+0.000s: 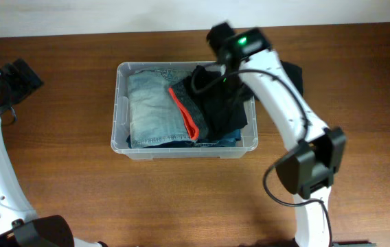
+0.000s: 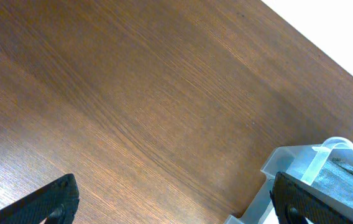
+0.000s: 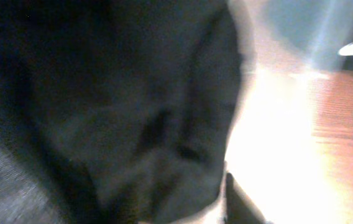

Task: Pack container
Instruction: 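Move the right gripper toward the black Nike cap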

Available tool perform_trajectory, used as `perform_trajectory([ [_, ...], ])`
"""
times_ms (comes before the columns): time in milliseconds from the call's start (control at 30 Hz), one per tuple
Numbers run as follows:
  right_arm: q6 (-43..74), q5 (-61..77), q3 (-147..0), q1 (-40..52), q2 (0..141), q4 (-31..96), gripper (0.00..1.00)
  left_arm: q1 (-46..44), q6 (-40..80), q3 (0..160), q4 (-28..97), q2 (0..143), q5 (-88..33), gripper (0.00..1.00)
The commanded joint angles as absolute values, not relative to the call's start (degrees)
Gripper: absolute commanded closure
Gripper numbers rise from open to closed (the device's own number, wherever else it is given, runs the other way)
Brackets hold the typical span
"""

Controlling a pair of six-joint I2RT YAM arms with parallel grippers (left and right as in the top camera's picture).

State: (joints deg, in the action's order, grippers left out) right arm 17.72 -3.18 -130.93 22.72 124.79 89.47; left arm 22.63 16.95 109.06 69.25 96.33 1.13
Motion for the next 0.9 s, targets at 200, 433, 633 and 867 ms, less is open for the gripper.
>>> perform_trajectory([
  [200, 18.5, -3.3, -144.1, 4.0, 118.7, 93.8, 0.01, 22.8, 17.3, 108.8, 69.3, 97.0, 1.5, 0.01],
  [433, 15.2, 16.5, -133.4, -8.6, 120.3, 87.6, 0.01, 22.8, 17.3, 108.8, 69.3, 97.0, 1.5, 0.01],
  [633, 19.8, 35.5, -116.2, -12.7, 120.3, 72.8, 0.01, 22.8, 17.3, 108.8, 69.3, 97.0, 1.5, 0.01],
  [867, 37.3, 38.8, -99.8, -12.7, 120.3, 53.2, 0.01, 22.8, 17.3, 108.8, 69.3, 97.0, 1.5, 0.01],
])
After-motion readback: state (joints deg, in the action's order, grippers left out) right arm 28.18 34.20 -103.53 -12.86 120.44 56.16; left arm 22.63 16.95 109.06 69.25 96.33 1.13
